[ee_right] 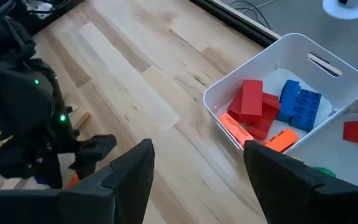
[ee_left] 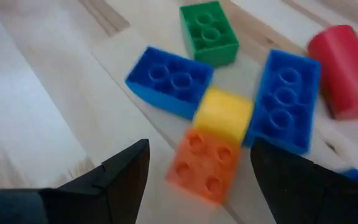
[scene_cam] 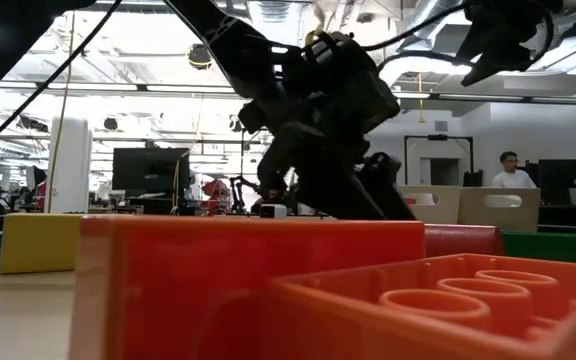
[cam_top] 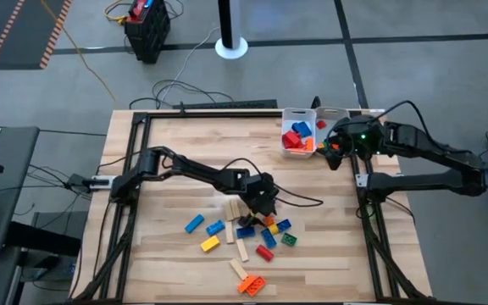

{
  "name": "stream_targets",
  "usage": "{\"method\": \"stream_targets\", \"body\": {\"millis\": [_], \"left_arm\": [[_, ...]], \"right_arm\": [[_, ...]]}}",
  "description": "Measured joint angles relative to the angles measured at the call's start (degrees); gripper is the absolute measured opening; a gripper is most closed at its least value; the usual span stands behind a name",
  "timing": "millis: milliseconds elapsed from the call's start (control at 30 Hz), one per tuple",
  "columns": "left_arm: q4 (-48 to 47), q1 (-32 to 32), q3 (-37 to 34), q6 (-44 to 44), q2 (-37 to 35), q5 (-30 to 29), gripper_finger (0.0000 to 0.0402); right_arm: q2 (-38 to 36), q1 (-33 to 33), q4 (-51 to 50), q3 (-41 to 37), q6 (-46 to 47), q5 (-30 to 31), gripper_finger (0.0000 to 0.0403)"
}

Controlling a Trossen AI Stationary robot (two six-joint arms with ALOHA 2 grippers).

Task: Sort blocks by size
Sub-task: Put the small orange game piece into the gray bin

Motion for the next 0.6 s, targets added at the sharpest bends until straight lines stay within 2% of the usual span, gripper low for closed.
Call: {"method": "stream_targets", "body": {"millis": [200, 467, 600], "left_arm": [[-0.9, 0.0, -0.2, 0.6, 1.0, 0.1, 0.0241], [-1.2, -0.2, -0.1, 0.9, 0.9, -2.6, 0.0166], [-1.4, -0.1, -0.1, -3.7, 0.5, -4.5, 0.0138]], "right_arm": [[0.0, 0.0, -0.1, 0.0, 0.8, 0.6, 0.0274], [0.0, 0.0, -0.1, 0.0, 0.8, 0.7, 0.0274], [-0.1, -0.2, -3.1, 0.8, 0.6, 1.7, 0.0274]]}}
